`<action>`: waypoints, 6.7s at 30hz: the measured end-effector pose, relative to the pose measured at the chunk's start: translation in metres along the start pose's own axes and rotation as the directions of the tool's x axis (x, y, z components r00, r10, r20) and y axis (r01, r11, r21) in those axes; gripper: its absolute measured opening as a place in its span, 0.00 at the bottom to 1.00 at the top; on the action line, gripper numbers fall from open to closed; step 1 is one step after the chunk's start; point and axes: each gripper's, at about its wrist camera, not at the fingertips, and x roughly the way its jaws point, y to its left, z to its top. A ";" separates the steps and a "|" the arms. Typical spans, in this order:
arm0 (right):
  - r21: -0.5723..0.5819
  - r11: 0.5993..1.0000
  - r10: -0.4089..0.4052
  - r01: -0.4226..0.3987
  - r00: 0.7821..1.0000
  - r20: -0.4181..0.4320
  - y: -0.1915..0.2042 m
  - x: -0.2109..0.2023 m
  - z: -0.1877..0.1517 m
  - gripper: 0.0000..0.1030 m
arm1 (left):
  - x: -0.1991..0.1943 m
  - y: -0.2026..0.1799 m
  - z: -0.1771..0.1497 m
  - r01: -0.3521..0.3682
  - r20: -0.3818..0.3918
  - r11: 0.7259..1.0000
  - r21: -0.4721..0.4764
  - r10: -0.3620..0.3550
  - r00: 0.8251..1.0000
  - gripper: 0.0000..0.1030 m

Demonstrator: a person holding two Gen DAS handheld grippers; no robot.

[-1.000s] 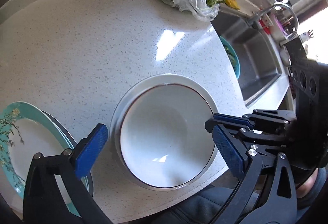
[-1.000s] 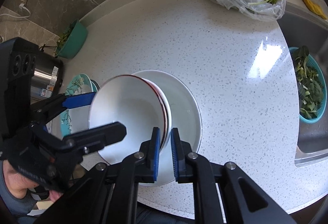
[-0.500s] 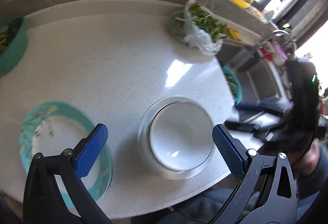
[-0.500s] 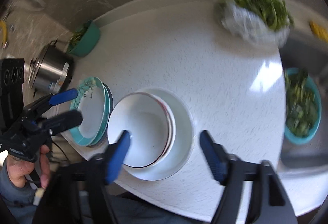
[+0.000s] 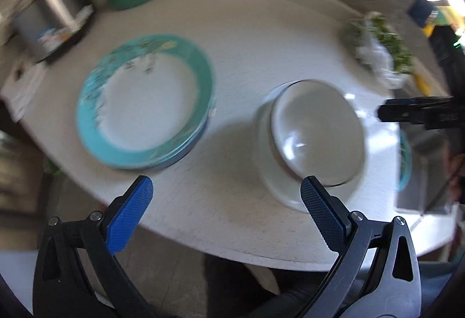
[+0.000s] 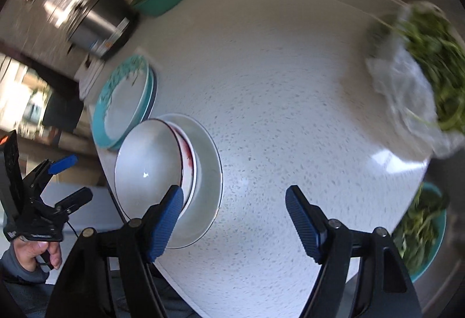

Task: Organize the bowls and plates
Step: 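Lift the deep plate with nested bowls using both tools toward the teal stack, then lower the deep plate with bowls onto the teal floral plate stack, then open both tools and pull them back from the stack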

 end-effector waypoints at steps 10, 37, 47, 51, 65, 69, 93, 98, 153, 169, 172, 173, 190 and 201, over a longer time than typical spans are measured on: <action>-0.078 0.997 -0.027 0.020 0.996 -0.088 -0.004 0.035 0.008 0.70 | 0.049 0.003 -0.031 0.002 -0.056 0.976 -0.218 -0.014 0.998 0.99; -0.130 0.987 0.081 -0.097 0.989 -0.120 0.001 0.077 0.011 0.26 | 0.116 -0.021 -0.016 0.210 -0.039 0.917 -0.339 -0.237 0.971 0.32; -0.188 0.980 0.049 -0.066 0.994 -0.096 0.018 0.079 0.008 0.18 | 0.120 -0.038 0.007 0.205 -0.015 0.947 -0.246 -0.216 0.976 0.11; -0.192 0.980 0.037 -0.052 0.996 -0.082 0.019 0.078 0.005 0.18 | 0.122 -0.039 0.011 0.209 -0.020 0.949 -0.236 -0.220 0.975 0.10; -0.192 0.980 0.042 -0.053 0.997 -0.059 0.032 0.067 -0.001 0.18 | 0.094 -0.018 -0.008 0.209 -0.006 0.941 -0.264 -0.219 0.976 0.10; -0.211 0.976 0.046 -0.054 0.998 -0.044 0.045 0.058 0.002 0.18 | 0.077 -0.010 -0.009 0.202 0.004 0.941 -0.273 -0.208 0.978 0.10; -0.314 0.945 0.104 -0.093 0.994 0.018 0.164 0.058 0.067 0.18 | -0.003 0.119 0.020 0.116 0.065 0.952 -0.283 -0.102 0.993 0.10; -0.316 0.944 0.107 -0.094 0.994 0.023 0.184 0.068 0.089 0.18 | -0.002 0.150 0.035 0.113 0.064 0.957 -0.267 -0.100 0.993 0.10; -0.163 0.986 0.042 -0.045 0.999 -0.021 0.182 0.146 0.122 0.23 | 0.081 0.206 0.071 0.185 -0.041 0.969 -0.166 -0.194 0.980 0.15; -0.037 0.999 0.028 -0.021 0.978 0.209 0.160 0.055 0.083 1.00 | -0.009 0.221 0.039 0.165 0.138 0.971 -0.175 -0.141 0.980 1.00; -0.017 1.000 0.002 0.002 0.967 0.255 0.164 0.035 0.071 1.00 | -0.030 0.214 0.037 0.137 0.147 0.976 -0.168 -0.113 0.983 1.00; -0.010 1.000 -0.002 0.005 0.965 0.262 0.166 0.031 0.067 1.00 | -0.039 0.208 0.035 0.148 0.155 0.975 -0.168 -0.122 0.980 1.00; 0.022 0.981 -0.185 0.194 0.889 0.419 0.211 -0.043 -0.017 1.00 | -0.147 0.115 0.007 0.046 0.242 0.992 -0.120 -0.016 0.970 1.00; 0.200 0.944 -0.327 0.261 0.808 0.490 0.246 -0.082 -0.042 1.00 | -0.183 0.112 0.015 -0.027 0.255 1.000 -0.016 0.030 0.966 1.00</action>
